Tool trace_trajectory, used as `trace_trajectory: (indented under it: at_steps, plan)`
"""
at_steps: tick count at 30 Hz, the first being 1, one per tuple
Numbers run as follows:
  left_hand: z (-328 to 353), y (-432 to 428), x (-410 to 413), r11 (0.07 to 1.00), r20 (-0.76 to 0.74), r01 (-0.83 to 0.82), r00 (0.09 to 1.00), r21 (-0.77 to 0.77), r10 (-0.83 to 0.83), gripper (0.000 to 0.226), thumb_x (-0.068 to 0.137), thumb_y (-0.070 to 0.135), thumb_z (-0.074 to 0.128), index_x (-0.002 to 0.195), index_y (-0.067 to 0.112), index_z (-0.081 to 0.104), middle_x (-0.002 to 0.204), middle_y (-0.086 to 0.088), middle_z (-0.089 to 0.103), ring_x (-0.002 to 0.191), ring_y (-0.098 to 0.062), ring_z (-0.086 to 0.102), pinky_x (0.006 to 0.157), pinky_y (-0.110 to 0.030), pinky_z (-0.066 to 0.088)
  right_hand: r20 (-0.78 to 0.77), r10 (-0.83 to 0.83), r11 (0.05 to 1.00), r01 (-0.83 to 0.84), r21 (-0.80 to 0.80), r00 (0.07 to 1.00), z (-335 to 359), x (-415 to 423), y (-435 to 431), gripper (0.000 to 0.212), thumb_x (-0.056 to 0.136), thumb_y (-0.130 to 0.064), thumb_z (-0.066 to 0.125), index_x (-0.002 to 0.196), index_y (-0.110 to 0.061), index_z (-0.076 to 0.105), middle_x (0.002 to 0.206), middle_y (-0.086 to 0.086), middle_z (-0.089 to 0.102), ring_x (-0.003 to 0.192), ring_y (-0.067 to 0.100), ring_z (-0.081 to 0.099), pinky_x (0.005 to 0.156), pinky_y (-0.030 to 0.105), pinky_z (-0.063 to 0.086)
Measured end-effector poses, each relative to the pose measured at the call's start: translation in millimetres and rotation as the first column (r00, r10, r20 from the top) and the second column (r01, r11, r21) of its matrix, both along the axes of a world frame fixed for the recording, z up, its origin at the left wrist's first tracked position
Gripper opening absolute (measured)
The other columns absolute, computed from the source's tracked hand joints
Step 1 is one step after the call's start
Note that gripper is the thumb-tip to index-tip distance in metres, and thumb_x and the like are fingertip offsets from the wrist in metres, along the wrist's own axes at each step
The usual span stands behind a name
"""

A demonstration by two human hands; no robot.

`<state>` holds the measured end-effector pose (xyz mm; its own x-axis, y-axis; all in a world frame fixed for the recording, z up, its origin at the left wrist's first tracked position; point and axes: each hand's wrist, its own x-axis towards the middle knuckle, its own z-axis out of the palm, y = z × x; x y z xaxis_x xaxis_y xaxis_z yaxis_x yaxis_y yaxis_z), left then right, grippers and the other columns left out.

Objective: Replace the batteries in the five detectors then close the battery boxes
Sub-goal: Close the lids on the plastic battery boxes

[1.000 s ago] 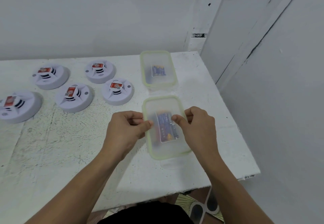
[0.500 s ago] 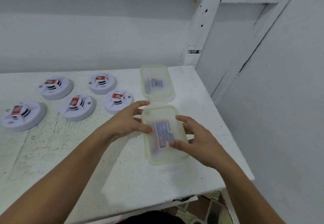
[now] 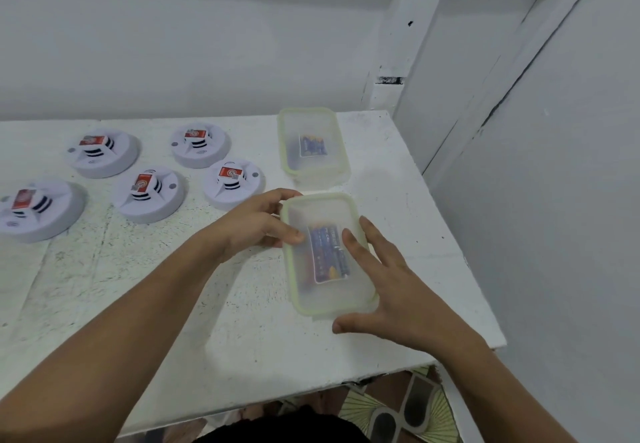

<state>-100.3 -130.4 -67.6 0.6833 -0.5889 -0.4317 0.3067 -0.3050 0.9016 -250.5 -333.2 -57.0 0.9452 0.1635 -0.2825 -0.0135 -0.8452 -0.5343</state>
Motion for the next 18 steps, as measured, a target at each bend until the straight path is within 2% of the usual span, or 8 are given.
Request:
trace_trajectory:
  at_steps: [2,4,9,12,14,17,18]
  plan:
    - [-2.3,-0.5,0.3,1.0,-0.001,-0.011,1.0,-0.008,0.011,0.058,0.059,0.011,0.075,0.112,0.029,0.062,0.119,-0.011,0.062,0.103,-0.026,0.063,0.09,-0.038,0.052,-0.012,0.009,0.999,-0.009,-0.035,1.0,1.4,2.1,-0.7,0.115,0.067,-0.066,0.069,0.143,-0.049,-0.015,0.148,-0.027,-0.033,0.142,0.0,-0.018,0.115,0.031,0.017]
    - [-5.3,-0.7,-0.6,0.999,0.002,-0.028,1.0,-0.023,0.028,0.058,0.059,0.012,0.075,0.113,0.028,0.063,0.117,-0.009,0.063,0.103,-0.025,0.064,0.09,-0.039,0.052,-0.008,0.019,0.999,-0.019,-0.046,1.0,2.3,2.6,-0.9,0.114,0.066,-0.068,0.068,0.141,-0.051,-0.017,0.148,-0.026,-0.033,0.142,0.001,-0.017,0.115,0.031,0.016]
    - [-9.1,-1.0,-1.7,0.996,-0.017,-0.044,0.999,-0.076,0.043,0.059,0.06,0.012,0.074,0.115,0.029,0.063,0.116,-0.005,0.065,0.099,-0.016,0.067,0.074,-0.023,0.054,0.078,0.028,0.998,-0.024,-0.057,0.997,-3.2,2.8,-2.2,0.111,0.066,-0.067,0.069,0.139,-0.051,-0.013,0.153,-0.02,-0.026,0.143,0.0,-0.006,0.112,0.021,0.016]
    - [-9.4,-1.5,-2.9,0.994,-0.022,-0.048,0.999,-0.097,0.046,0.057,0.061,0.012,0.074,0.115,0.029,0.063,0.115,-0.005,0.065,0.098,-0.015,0.068,0.07,-0.02,0.054,0.158,0.015,0.999,-0.008,-0.044,0.987,-9.2,3.7,-2.3,0.112,0.063,-0.063,0.073,0.142,-0.044,-0.003,0.157,-0.013,-0.014,0.141,0.0,0.007,0.108,0.018,0.017]
    - [-10.3,-1.5,-3.3,0.992,-0.025,-0.059,0.998,-0.11,0.056,0.057,0.061,0.012,0.074,0.115,0.029,0.063,0.115,-0.005,0.066,0.097,-0.015,0.068,0.069,-0.019,0.053,0.197,0.004,0.999,0.005,-0.041,0.98,-13.4,3.5,0.5,0.11,0.061,-0.067,0.068,0.144,-0.041,0.002,0.159,-0.007,-0.006,0.14,0.004,0.017,0.108,0.021,0.024]
    - [-10.3,-2.1,-4.7,0.99,-0.021,-0.067,0.998,-0.125,0.065,0.056,0.062,0.012,0.073,0.114,0.029,0.064,0.114,-0.005,0.066,0.098,-0.016,0.068,0.07,-0.02,0.054,0.291,-0.029,0.998,0.046,-0.053,0.956,-20.8,3.2,1.5,0.102,0.061,-0.071,0.056,0.148,-0.032,0.02,0.159,0.005,0.013,0.131,0.022,0.043,0.096,0.034,0.046]
    - [-10.4,-1.7,-5.4,0.989,-0.021,-0.068,0.998,-0.129,0.066,0.055,0.063,0.012,0.073,0.115,0.029,0.064,0.114,-0.005,0.066,0.098,-0.016,0.068,0.071,-0.02,0.054,0.295,-0.037,0.998,0.053,-0.044,0.955,-22.0,2.6,1.3,0.1,0.062,-0.07,0.056,0.148,-0.032,0.021,0.159,0.003,0.012,0.131,0.021,0.043,0.093,0.034,0.048]
